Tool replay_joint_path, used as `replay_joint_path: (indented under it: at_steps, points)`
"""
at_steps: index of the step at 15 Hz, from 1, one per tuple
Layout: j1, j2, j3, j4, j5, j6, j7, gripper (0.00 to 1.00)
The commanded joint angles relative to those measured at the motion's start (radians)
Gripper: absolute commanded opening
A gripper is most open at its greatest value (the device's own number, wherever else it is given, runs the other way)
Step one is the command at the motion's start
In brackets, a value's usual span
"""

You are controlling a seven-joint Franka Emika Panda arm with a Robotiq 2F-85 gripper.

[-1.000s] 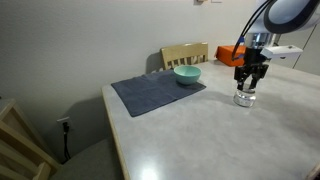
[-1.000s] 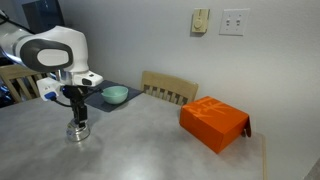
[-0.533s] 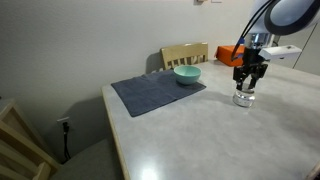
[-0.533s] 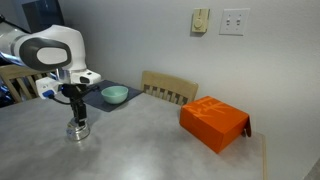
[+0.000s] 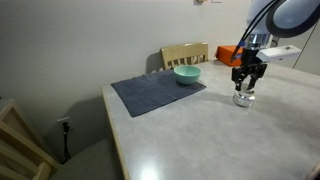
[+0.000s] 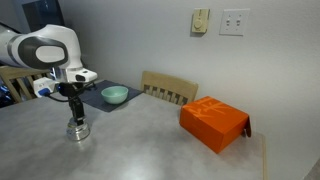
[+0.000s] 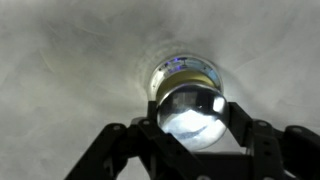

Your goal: Put the lid on top of the silver container

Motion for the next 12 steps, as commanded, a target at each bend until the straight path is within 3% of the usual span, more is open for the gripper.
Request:
replay_joint_path:
  at_steps: [1, 12]
  points:
    - [0.009, -0.016, -0.009, -0.040, -0.004, 0.043, 0.019, 0.44]
    - [0.010, -0.039, -0.015, -0.117, 0.000, 0.150, 0.031, 0.44]
